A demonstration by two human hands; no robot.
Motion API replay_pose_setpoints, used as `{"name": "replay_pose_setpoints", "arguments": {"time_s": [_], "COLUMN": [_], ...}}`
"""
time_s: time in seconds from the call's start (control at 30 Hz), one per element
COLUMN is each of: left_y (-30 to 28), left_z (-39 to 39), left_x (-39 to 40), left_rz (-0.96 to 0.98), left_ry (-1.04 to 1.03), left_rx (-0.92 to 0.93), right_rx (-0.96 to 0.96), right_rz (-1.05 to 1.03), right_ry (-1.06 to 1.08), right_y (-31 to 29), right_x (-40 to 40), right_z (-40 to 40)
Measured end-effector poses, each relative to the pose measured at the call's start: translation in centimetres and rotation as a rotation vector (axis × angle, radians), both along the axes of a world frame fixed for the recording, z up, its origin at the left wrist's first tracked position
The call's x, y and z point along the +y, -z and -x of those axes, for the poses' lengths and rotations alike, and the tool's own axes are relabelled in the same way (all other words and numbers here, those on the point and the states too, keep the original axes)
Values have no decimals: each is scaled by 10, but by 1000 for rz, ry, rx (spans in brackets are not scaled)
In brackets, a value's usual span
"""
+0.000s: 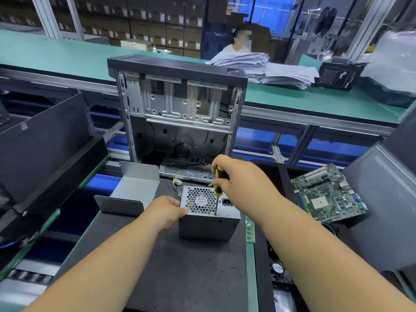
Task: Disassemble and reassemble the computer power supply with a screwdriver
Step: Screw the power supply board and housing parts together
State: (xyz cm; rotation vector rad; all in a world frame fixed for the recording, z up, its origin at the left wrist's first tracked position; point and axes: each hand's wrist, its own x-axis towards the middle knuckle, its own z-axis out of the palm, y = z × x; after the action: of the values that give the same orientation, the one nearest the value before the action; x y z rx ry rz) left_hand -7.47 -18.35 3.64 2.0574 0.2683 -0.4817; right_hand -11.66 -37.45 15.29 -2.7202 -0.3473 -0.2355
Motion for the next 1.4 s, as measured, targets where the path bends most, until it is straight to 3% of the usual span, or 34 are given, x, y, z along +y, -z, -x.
{"name": "replay_pose_setpoints", "arguments": {"time_s": [0.37,0.73,1.0,1.23,1.4], "left_y": [-1,-2,4,19,33], "left_z": [12,11,-26,-76,-114], "left_x": [-7,31,84,99,101], "left_rz": [-13,-18,-39,-182,-183], "left_ry": [-89,-196,-184,-47,92], "left_rx": [-78,-283,-278,-202,-108], "right_rx": [-10,-18,147,177,187], "right_rz": [-41,-678,-673,-617,-578], "right_ry": [-35,97,93,139,203], "right_y": [7,17,36,42,43], "right_x": [-23,-27,19,45,50], "right_z": [12,-23,-62,-94,-103]}}
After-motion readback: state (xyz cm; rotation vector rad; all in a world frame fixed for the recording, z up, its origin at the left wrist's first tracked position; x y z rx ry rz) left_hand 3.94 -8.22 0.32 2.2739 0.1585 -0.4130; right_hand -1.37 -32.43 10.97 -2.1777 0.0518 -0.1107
